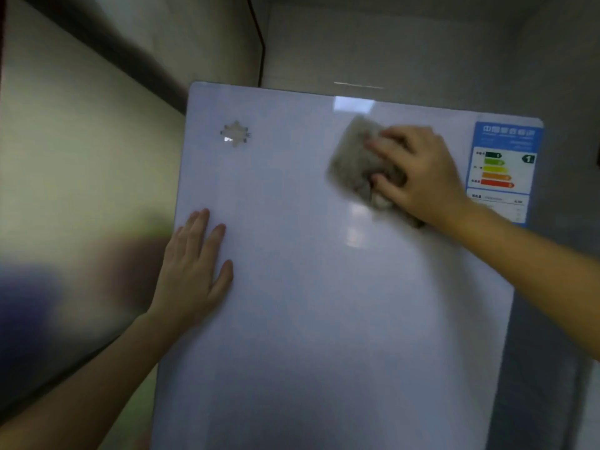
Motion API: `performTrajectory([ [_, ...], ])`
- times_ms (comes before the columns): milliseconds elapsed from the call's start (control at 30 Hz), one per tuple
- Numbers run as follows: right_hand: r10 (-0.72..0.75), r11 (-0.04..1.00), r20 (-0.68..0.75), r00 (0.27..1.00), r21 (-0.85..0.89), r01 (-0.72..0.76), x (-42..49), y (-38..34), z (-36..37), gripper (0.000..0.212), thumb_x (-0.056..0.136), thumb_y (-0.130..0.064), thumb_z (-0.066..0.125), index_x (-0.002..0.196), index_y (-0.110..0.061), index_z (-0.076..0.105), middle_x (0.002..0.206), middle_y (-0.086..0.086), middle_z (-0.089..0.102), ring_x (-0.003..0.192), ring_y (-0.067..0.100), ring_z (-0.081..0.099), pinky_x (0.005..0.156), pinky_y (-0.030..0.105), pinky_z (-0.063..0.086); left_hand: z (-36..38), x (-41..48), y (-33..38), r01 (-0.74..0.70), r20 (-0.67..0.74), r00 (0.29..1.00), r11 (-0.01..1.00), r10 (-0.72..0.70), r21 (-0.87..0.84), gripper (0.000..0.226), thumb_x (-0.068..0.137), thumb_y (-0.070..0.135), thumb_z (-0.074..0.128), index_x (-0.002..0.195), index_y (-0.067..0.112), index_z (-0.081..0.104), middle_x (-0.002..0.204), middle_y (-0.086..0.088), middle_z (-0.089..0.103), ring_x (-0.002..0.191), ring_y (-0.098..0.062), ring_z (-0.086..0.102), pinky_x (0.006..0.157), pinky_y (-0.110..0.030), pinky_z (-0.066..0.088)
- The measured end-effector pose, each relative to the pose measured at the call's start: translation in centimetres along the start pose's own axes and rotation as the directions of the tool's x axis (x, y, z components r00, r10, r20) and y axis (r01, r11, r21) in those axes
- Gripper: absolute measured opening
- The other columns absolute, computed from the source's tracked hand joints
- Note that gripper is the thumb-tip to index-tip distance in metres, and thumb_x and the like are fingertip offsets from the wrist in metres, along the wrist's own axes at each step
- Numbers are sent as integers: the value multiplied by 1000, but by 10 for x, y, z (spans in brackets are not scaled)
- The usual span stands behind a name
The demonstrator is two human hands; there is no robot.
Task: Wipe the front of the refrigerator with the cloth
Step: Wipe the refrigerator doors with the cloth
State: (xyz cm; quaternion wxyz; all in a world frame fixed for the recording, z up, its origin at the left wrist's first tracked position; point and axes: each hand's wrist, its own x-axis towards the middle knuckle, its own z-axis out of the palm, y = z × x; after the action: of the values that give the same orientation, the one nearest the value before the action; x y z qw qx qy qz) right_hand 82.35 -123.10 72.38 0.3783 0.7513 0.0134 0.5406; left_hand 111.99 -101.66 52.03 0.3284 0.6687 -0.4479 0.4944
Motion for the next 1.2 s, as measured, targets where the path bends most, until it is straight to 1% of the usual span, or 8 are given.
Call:
performTrajectory([
  [167,117,992,8,993,48,-117,-11,9,-8,57,89,-38,66,140,-16,56,135,16,54,121,36,49,98,49,44,-5,1,13,63,23,998,998,-63,12,62,93,42,40,143,6,40,159,-21,27,147,-39,27,118,-48,27],
  [267,-180,981,114,977,98,169,-59,-15,0,53,89,-37,67,134,-11,63,131,20,61,112,41,59,93,49,50,-7,1,18,86,38,995,996,-87,24,64,93,44,38,144,6,39,160,-22,26,148,-40,26,119,-48,26],
  [367,-611,791,200,766,191,581,-115,-38,-5,36,98,-33,59,127,-16,69,126,14,68,107,33,66,88,41,53,-10,0,28,89,68,994,996,-91,33,65,94,46,35,146,7,38,159,-23,26,147,-40,27,118,-47,27],
  [433,-687,726,221,692,238,645,-132,-39,-11,32,99,-29,59,128,-18,68,127,10,69,109,30,67,89,39,54,-10,-1,37,66,87,994,998,-68,26,65,94,46,34,146,8,39,159,-22,27,147,-39,29,117,-48,29],
  [633,-238,971,119,964,46,234,-73,36,-30,48,91,-33,66,133,-12,64,129,20,62,110,40,60,88,52,50,-4,-11,72,-19,112,994,1000,19,-2,61,95,44,38,146,10,42,160,-16,29,146,-35,33,115,-47,35],
  [767,1,998,44,999,55,-3,-65,52,-41,52,88,-31,69,137,-17,60,130,16,57,115,36,53,94,47,45,3,-26,108,-21,78,997,999,23,-32,58,95,40,43,145,10,45,159,-16,33,145,-35,36,113,-46,36],
  [967,-268,960,165,949,126,249,-191,6,-31,50,89,-34,70,135,-16,64,130,16,65,113,36,60,91,45,46,17,-61,144,-61,85,994,997,64,-38,56,94,37,47,142,10,49,156,-17,38,143,-35,39,112,-46,37],
  [1200,-590,804,316,743,321,501,-327,-35,-48,34,101,-31,53,131,-20,65,129,7,67,112,26,66,90,38,49,31,-74,156,-22,83,996,999,24,-24,59,94,39,43,146,10,44,160,-18,31,148,-35,30,116,-49,31],
])
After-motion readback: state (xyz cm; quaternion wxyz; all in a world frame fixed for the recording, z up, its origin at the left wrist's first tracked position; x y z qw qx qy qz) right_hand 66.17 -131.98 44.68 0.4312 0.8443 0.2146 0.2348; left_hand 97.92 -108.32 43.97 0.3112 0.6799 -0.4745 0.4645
